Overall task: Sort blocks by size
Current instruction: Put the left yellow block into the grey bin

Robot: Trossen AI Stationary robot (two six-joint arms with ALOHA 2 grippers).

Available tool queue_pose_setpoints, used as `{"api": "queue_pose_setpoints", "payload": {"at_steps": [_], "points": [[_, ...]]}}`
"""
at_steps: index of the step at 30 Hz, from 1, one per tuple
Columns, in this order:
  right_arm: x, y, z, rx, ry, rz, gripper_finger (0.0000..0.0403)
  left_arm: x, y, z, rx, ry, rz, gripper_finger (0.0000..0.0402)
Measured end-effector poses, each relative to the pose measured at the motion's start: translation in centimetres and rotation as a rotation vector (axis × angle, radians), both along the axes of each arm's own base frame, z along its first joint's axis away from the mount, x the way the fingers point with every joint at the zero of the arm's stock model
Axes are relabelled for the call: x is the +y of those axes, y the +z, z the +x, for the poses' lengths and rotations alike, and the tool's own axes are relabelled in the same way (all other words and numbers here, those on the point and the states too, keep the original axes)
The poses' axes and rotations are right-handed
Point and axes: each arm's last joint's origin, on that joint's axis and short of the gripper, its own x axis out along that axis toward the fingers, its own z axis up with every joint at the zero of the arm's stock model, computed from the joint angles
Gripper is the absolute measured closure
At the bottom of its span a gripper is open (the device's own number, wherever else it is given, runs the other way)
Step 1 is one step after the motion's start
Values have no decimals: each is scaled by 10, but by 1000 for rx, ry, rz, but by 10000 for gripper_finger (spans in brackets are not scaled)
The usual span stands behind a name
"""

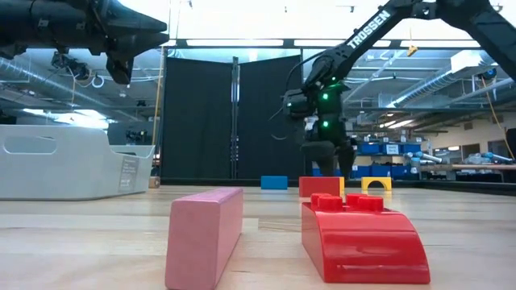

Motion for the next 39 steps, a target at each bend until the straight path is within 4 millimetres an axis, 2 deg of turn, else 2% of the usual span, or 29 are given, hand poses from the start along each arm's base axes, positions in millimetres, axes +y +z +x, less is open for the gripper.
{"api": "queue_pose_setpoints", "payload": {"at_steps": [6, 9, 23, 25, 29, 32, 35, 39], "points": [[-8, -7, 12, 24, -7, -10, 56, 0, 0, 0, 1, 0, 0, 306], [-9, -5, 13, 35, -12, -5, 71, 0, 0, 0, 3, 0, 1, 306], [-4, -4, 14, 42, 11, 8, 237, 0, -1, 0, 8, 0, 5, 306], [-3, -3, 15, 42, 17, 8, 254, 0, -1, 0, 8, 1, 6, 306], [0, -1, 16, 45, 40, 3, 256, 0, -1, 0, 8, 1, 6, 306], [7, 12, 18, 28, 62, -45, 256, 0, -1, 0, 7, 1, 6, 306], [22, 40, 24, -62, 93, -114, 256, 0, 1, -1, -6, 1, 2, 306], [64, 77, 51, -315, 205, -213, 256, 1, 7, -4, -55, 1, -6, 306]]}}
